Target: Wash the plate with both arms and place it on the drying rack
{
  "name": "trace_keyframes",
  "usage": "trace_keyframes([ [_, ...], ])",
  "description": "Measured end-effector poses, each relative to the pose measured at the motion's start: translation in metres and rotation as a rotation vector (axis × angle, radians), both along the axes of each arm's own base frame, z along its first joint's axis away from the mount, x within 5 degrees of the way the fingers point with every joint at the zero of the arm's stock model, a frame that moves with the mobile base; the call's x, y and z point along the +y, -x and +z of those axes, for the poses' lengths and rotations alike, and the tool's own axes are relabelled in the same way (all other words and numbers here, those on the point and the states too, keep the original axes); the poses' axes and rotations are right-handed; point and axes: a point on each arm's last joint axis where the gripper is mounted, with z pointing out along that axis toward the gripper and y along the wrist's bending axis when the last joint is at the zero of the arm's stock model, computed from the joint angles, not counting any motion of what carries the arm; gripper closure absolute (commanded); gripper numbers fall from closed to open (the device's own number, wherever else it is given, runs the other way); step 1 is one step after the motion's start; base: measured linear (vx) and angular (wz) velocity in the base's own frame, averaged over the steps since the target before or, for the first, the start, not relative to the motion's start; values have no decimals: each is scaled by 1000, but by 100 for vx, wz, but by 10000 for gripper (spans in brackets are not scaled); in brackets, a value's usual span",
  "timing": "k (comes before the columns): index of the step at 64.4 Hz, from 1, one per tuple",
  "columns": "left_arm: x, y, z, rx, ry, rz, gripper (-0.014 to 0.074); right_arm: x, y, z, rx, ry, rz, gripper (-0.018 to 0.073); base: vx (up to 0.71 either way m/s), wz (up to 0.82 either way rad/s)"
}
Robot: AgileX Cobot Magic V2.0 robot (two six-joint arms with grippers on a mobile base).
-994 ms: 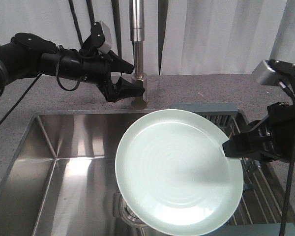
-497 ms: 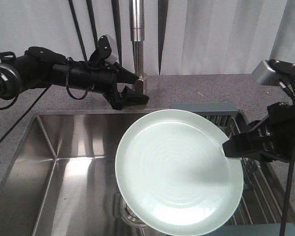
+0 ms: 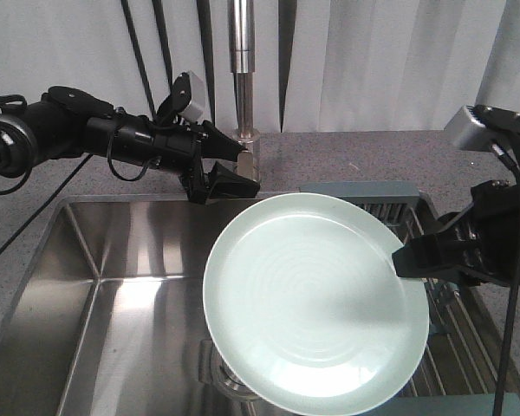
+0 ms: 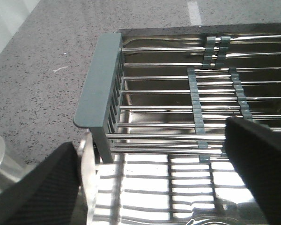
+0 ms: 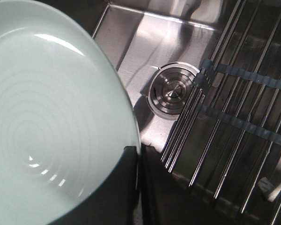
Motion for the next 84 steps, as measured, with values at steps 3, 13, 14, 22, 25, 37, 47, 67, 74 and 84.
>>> trace_keyframes([
  [3,0,0,0,2,-1,-5,4,0,0,0,0,0,0,564,0,0],
  [13,0,2,0,7,2,-19,4,0,0,0,0,0,0,564,0,0],
  [14,0,2,0,7,2,-20,4,0,0,0,0,0,0,564,0,0],
  [22,0,3,3,2,3,-19,4,0,0,0,0,0,0,564,0,0],
  [25,0,4,9,-6,2,-12,4,0,0,0,0,0,0,564,0,0],
  [37,6,18,46,-65,-53,16,4,0,0,0,-1,0,1,564,0,0],
  [47,18,29,72,-29,-193,146,4,0,0,0,-1,0,1,564,0,0],
  [67,51,49,109,207,-347,606,5,0,0,0,-1,0,1,564,0,0],
  [74,62,58,118,263,-388,735,11,0,0,0,-1,0,1,564,0,0],
  [84,76,78,120,307,-425,863,24,0,0,0,-1,0,1,564,0,0],
])
